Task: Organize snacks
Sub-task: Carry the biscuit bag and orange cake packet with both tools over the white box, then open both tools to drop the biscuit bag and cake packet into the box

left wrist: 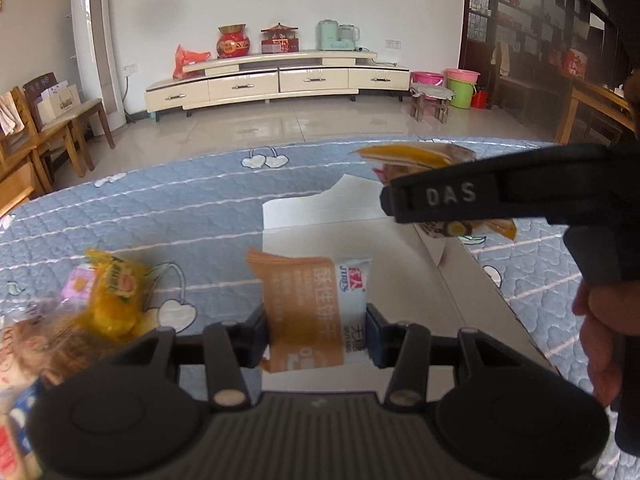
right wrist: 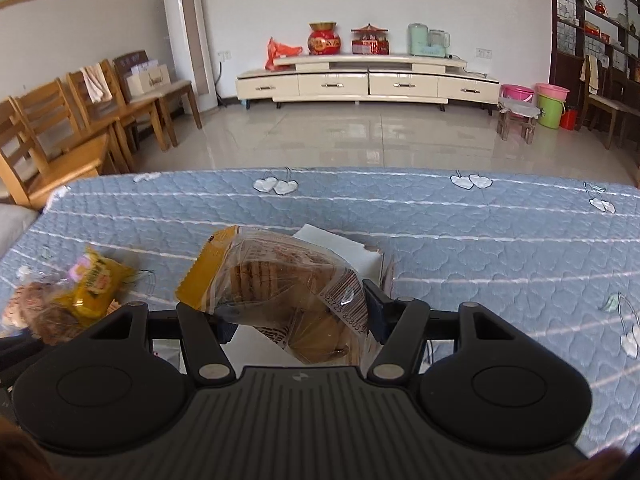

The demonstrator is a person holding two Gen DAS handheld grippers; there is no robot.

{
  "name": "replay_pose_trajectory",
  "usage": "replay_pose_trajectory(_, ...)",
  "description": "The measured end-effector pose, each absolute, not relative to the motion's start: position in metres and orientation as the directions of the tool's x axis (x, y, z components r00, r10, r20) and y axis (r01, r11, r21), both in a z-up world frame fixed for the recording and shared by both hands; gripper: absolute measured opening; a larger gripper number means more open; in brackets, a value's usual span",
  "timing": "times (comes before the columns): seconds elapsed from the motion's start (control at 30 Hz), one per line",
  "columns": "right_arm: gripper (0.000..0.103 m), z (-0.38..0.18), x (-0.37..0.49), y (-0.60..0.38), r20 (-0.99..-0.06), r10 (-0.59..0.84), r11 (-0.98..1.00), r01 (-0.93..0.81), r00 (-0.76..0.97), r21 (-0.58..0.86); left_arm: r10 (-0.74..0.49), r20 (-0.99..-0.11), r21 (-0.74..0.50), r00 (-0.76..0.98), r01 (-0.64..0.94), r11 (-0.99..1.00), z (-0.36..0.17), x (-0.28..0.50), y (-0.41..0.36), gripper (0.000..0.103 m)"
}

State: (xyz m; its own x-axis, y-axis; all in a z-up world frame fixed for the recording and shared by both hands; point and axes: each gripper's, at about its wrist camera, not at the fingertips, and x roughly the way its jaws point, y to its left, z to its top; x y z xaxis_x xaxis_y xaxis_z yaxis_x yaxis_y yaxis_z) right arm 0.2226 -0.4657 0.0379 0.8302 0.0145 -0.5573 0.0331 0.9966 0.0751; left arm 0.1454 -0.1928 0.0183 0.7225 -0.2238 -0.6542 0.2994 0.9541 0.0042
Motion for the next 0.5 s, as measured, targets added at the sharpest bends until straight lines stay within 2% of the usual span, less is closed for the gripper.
replay_pose_trajectory(0.17,0.078,0.034,0.235,-0.461,-0.572,-0.017,0.997,0.055,0.82,0.05,-0.301,-0.659,-0.053,0.69,0.356,0.933,0.013,0.158,-0.2,0.048)
replay_pose_trajectory(0.2,0.088,0.034,0.233,-0.459,-0.562,-0.032,0.997,0.065,0.827,0.04,-0.314,-0.658,-0.066,0.684,0.362,0.93,0.012,0.158,-0.2,0.048)
replay_pose_trajectory(0.23,0.102,0.035,0.232,-0.458,-0.555,-0.044,0.997,0.075,0.831,0.033,-0.325,-0.655,-0.077,0.682,0.367,0.927,0.011,0.158,-0.2,0.053)
replay_pose_trajectory(0.27,0.103,0.036,0.228,-0.456,-0.545,-0.048,0.996,0.08,0.837,0.035,-0.331,-0.649,-0.082,0.685,0.369,0.926,0.011,0.155,-0.199,0.06)
replay_pose_trajectory(0.5,0.103,0.054,0.18,-0.446,-0.488,-0.069,0.992,0.11,0.87,0.055,-0.285,-0.643,-0.053,0.711,0.33,0.942,0.02,0.132,-0.188,0.086)
